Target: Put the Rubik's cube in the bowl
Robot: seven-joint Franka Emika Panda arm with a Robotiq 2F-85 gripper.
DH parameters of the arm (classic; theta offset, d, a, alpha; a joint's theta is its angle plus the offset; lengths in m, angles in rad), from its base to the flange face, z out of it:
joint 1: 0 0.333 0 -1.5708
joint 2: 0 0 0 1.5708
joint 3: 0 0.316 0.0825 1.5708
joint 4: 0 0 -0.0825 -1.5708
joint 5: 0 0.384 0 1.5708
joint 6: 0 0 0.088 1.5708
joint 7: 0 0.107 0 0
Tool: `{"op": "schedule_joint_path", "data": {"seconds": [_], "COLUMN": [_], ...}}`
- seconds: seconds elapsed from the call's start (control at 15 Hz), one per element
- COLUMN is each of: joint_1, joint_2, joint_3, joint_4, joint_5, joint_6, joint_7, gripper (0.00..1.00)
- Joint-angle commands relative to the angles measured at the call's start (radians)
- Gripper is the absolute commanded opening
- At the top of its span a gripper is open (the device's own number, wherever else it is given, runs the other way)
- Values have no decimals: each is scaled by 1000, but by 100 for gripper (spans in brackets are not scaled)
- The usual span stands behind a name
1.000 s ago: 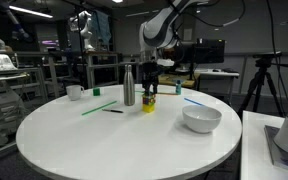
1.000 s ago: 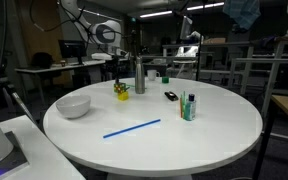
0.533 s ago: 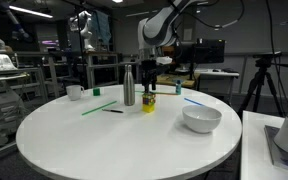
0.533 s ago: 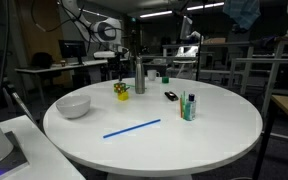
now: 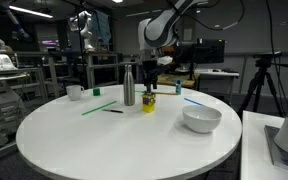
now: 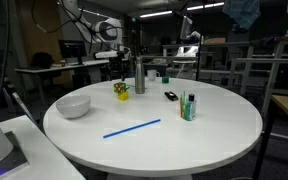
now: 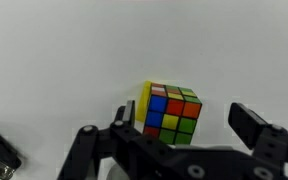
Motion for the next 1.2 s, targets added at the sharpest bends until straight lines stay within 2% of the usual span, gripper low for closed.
{"op": "schedule_joint_path", "data": {"seconds": [0.0, 0.6, 1.13], "joint_1": [2, -2, 1], "joint_2": [42, 108, 117], "joint_3": [-5, -12, -17], "joint_4": [51, 110, 114], "joint_5": [18, 16, 9], "joint_6": [24, 75, 61], "joint_7": [30, 37, 40], "gripper": [100, 100, 100]}}
